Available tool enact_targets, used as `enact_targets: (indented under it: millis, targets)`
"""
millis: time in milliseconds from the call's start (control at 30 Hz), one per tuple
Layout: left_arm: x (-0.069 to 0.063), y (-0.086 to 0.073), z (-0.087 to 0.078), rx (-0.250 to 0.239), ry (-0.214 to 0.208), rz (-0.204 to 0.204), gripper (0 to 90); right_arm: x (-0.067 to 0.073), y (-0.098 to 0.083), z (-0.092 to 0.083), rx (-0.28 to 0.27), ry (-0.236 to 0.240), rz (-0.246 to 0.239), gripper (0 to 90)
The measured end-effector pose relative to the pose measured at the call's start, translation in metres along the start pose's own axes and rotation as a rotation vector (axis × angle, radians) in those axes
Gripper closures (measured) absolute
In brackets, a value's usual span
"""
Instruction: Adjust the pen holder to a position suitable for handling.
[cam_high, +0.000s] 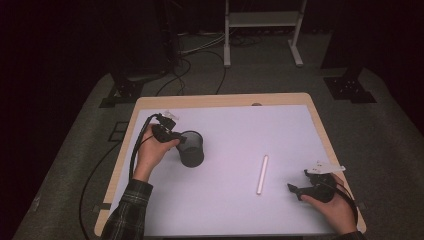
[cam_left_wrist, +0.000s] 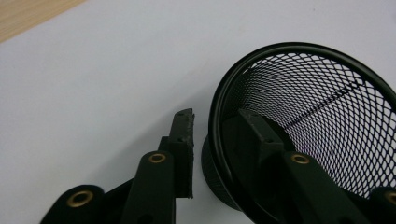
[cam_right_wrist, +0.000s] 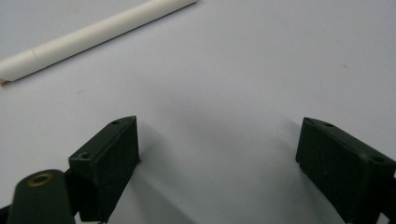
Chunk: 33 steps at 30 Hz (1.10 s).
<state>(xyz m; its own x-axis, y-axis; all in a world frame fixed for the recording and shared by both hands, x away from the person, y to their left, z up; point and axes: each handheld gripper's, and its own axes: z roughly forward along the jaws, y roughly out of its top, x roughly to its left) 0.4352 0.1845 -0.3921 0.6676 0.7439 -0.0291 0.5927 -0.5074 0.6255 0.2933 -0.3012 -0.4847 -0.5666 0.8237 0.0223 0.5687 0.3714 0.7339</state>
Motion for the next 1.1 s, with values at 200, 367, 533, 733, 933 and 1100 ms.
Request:
enact_targets:
  millis: [200, 367, 533, 733, 933, 1100]
  targets:
    - [-0.001, 0.002, 0.002, 0.030, 0.000, -0.008, 74.7, 0.000, 0.000, 0.000, 0.000, 0.000, 0.000, 12.4]
    - [-0.002, 0.004, 0.004, 0.048, 0.005, -0.003, 78.0, 0.000, 0.000, 0.000, 0.000, 0.000, -0.001, 12.4]
    - [-0.002, 0.006, 0.004, 0.058, -0.022, -0.015, 81.1, 0.000, 0.000, 0.000, 0.000, 0.000, -0.001, 12.4]
    - [-0.005, 0.008, 0.003, 0.059, -0.037, -0.007, 82.4, 0.000, 0.000, 0.000, 0.000, 0.000, 0.000, 12.4]
    - [-0.011, 0.009, -0.003, 0.065, -0.045, 0.018, 82.7, 0.000, 0.000, 0.000, 0.000, 0.000, -0.001, 12.4]
    - [-0.013, 0.008, -0.009, 0.053, -0.052, 0.030, 82.7, 0.000, 0.000, 0.000, 0.000, -0.001, -0.001, 12.4]
